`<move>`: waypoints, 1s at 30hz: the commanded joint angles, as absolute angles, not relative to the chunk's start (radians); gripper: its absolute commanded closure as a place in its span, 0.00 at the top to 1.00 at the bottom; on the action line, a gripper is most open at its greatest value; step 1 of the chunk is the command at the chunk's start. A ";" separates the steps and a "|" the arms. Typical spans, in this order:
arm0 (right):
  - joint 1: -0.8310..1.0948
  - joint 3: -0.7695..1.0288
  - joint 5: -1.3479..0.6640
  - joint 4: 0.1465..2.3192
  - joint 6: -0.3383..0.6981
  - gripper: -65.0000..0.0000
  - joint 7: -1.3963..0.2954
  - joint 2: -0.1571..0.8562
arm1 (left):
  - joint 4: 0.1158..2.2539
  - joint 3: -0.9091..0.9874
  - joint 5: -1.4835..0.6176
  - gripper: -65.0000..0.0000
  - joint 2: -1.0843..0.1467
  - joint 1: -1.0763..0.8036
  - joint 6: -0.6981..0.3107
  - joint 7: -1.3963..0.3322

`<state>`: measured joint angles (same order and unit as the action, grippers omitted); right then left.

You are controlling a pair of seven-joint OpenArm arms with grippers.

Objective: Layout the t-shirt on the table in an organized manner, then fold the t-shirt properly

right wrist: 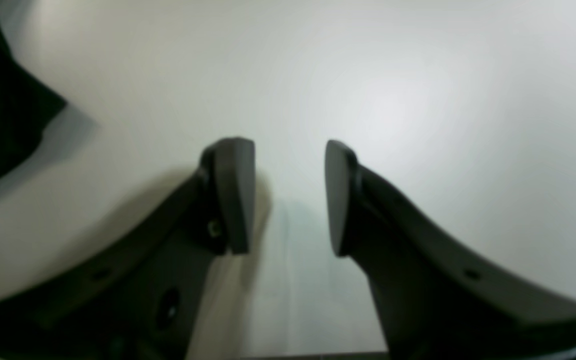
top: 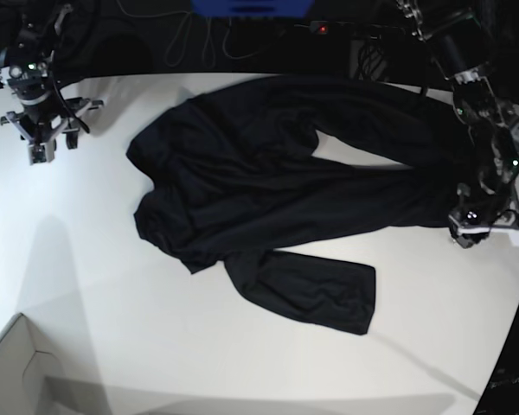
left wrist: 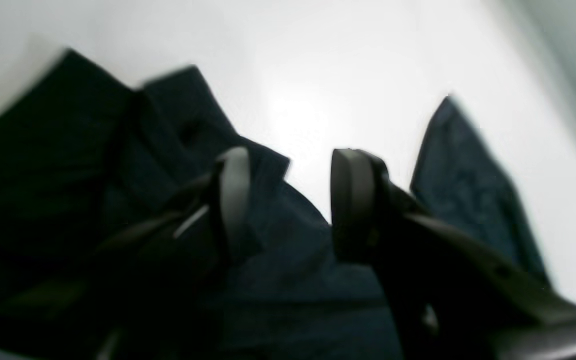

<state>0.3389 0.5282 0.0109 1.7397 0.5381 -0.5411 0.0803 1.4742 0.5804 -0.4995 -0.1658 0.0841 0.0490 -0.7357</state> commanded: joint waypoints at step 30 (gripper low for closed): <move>0.329 0.533 -0.001 1.755 0.538 0.36 -0.522 0.091 | 1.290 0.452 -0.099 0.41 -0.096 0.182 0.154 -0.526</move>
<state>0.3328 0.5282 0.0105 1.7397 0.5381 -0.5415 0.0803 1.2758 0.4507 -0.1043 -0.0837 0.1616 0.1497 -0.5488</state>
